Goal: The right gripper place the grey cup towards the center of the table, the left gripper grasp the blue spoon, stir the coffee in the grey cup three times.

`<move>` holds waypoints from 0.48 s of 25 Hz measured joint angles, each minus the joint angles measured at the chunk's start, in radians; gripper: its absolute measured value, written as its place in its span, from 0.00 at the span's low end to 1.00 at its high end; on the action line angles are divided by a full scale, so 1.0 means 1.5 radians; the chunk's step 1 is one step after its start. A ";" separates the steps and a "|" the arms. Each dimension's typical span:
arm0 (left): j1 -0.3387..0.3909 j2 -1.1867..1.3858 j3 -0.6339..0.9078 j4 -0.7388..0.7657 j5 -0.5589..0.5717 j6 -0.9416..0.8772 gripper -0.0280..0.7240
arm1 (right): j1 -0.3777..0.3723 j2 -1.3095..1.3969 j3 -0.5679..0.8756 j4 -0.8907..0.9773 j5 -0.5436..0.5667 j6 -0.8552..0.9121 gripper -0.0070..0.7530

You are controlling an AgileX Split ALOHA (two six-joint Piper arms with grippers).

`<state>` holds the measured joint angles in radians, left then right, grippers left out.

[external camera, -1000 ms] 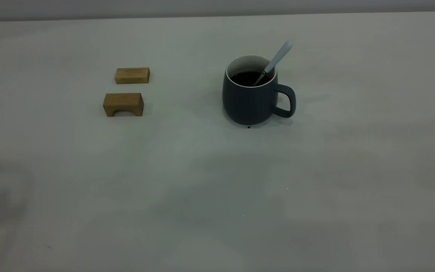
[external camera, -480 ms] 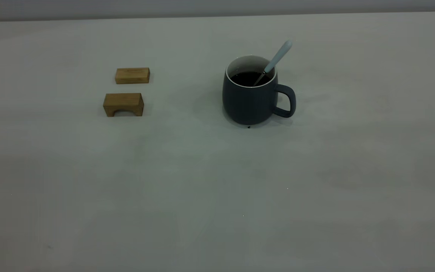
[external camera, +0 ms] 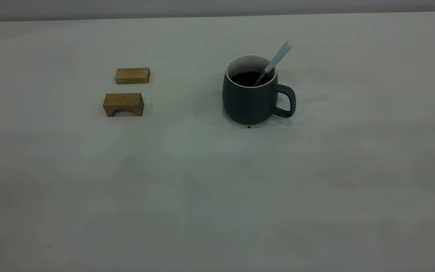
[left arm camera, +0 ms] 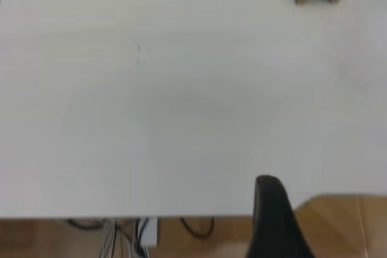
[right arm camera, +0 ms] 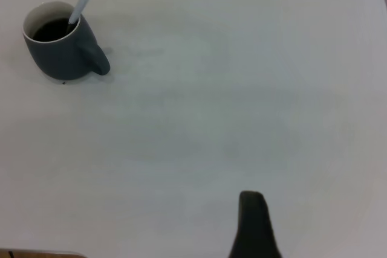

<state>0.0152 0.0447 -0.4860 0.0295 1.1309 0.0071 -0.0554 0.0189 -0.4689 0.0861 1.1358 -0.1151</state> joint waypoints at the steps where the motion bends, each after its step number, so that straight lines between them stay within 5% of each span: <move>1: 0.000 -0.013 0.000 0.001 0.000 -0.005 0.72 | 0.000 0.000 0.000 0.000 0.000 0.000 0.79; 12: 0.000 -0.042 0.000 0.001 0.001 -0.010 0.72 | 0.000 0.000 0.000 0.000 0.000 0.000 0.79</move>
<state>0.0152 -0.0189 -0.4860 0.0308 1.1320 -0.0073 -0.0554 0.0189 -0.4689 0.0861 1.1358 -0.1151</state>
